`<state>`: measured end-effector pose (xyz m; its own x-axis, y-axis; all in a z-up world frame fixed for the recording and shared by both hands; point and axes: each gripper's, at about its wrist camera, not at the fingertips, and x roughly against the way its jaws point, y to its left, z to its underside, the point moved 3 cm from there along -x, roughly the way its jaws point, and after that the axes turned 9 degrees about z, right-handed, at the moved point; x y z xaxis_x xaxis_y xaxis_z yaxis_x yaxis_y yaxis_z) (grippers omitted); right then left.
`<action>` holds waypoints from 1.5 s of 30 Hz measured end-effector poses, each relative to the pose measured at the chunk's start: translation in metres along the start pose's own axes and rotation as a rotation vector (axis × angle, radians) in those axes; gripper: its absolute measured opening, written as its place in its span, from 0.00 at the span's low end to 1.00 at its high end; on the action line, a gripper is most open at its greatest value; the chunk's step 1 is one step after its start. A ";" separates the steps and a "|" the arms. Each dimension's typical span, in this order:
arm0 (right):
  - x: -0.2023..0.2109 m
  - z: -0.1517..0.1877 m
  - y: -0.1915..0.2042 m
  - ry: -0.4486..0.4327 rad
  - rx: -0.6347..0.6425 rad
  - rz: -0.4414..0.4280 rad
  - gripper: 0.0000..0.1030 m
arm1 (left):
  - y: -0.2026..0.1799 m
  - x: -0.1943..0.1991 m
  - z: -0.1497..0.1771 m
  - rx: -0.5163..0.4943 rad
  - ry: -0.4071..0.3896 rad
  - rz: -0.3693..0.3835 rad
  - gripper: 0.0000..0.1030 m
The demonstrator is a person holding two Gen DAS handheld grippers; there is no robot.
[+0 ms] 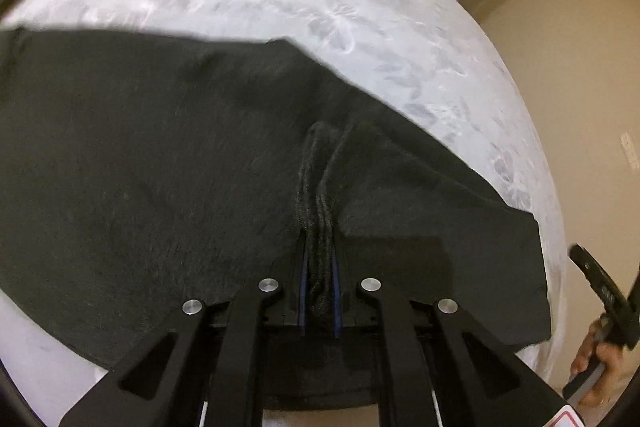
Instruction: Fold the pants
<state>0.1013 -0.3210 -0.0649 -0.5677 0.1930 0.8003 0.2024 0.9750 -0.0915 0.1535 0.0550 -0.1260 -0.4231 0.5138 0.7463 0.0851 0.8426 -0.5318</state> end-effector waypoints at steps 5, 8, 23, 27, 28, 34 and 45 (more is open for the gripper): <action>-0.044 0.023 0.039 0.170 0.144 -0.030 0.68 | 0.004 0.000 -0.001 0.019 0.024 0.013 0.08; -0.042 0.026 0.040 0.175 0.125 -0.010 0.70 | 0.007 0.003 -0.005 0.009 0.028 0.005 0.11; -0.029 0.056 0.039 0.244 0.206 -0.207 0.19 | 0.007 0.004 0.005 -0.063 0.054 -0.019 0.28; -0.029 0.054 0.039 0.254 0.174 -0.191 0.36 | -0.004 -0.002 0.007 -0.141 0.037 -0.086 0.33; -0.025 0.051 0.037 0.236 0.144 -0.199 0.40 | -0.005 -0.001 0.008 -0.152 0.029 -0.102 0.37; -0.044 0.057 0.033 0.321 0.047 -0.240 0.51 | -0.009 0.011 0.014 -0.232 -0.012 -0.162 0.38; -0.043 0.056 0.047 0.299 0.051 -0.229 0.63 | 0.002 0.041 0.015 -0.260 -0.069 -0.251 0.50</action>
<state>0.0901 -0.2775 -0.1369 -0.3339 -0.0637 0.9405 0.0536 0.9948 0.0864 0.1231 0.0756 -0.1028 -0.5190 0.2814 0.8071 0.1937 0.9584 -0.2096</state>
